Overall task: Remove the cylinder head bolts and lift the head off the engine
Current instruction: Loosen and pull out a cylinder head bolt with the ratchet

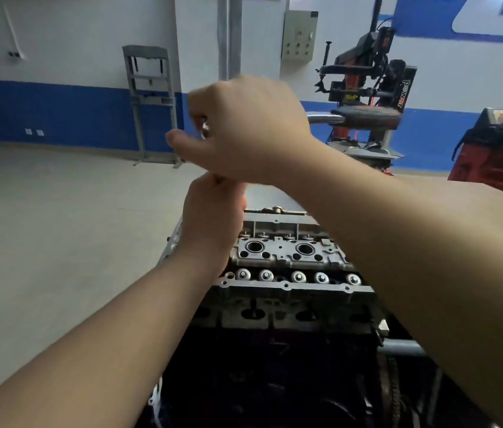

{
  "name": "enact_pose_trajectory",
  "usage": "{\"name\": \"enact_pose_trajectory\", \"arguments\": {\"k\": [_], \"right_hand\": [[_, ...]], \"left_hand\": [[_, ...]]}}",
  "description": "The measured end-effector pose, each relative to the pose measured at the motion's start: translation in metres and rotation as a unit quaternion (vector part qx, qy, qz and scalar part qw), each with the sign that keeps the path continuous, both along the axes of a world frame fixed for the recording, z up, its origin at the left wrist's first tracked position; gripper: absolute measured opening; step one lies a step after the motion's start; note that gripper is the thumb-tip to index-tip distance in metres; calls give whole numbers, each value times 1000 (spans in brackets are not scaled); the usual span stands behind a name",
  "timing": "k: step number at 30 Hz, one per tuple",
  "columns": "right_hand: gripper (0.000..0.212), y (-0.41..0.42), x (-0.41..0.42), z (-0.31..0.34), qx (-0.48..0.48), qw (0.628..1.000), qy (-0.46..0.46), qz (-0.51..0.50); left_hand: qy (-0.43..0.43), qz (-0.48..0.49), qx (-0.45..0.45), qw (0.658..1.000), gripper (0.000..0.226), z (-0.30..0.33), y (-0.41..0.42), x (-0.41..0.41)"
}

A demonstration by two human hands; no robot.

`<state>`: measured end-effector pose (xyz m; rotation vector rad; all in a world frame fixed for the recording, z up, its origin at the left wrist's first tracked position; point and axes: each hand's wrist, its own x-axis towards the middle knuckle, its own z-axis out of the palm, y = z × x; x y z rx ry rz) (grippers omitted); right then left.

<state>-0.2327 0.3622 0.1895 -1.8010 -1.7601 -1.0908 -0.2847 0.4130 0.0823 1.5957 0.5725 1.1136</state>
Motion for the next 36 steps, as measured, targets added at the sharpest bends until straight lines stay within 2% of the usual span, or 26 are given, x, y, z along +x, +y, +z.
{"name": "enact_pose_trajectory", "arguments": {"k": [2,3,5,7,10,13,16,17,19,21,24,25,27,30,32,34,36], "right_hand": [[35,-4,15,5,-58,980,151,111],[34,-6,18,7,-69,969,201,127],[29,0,16,10,-83,978,178,70],[27,10,7,11,-97,990,96,-25],[23,10,0,20,-107,984,62,-126],[23,12,-11,18,-99,980,31,-171],[26,15,-13,9,-46,991,-23,-123],[26,13,-6,8,-49,994,-14,-94],[24,3,12,9,-80,995,63,-8],[18,-7,22,8,-96,985,133,59],[18,-4,14,9,-109,986,123,-1],[18,-1,8,11,-114,987,105,-52],[20,1,-8,18,-117,978,74,-158],[16,2,-26,18,-140,966,29,-215],[16,-1,-28,10,-105,980,-15,-168],[25,-9,-21,7,-72,992,-35,-95],[29,-16,-7,10,-75,995,57,-8]], "left_hand": [[9,-141,-12,990,44,5,5,-9],[11,-207,-22,978,42,8,12,-11],[11,-301,-59,952,40,18,27,-11],[32,-316,-63,946,42,28,35,-11],[34,-268,-51,962,38,28,29,-2],[11,-79,-36,996,34,20,10,8],[-11,45,-11,999,40,13,12,12],[36,68,28,997,40,15,11,12],[128,46,97,986,37,20,4,11],[99,-34,86,991,42,24,-1,3],[52,-160,13,986,53,21,8,-8],[46,-156,4,987,51,22,7,-8],[65,-80,23,994,42,20,3,-4],[86,55,6,995,51,13,-5,0],[58,65,-18,996,51,7,0,-4],[37,-15,-11,999,46,10,2,-11],[53,-89,21,994,52,13,-1,-18]]}}
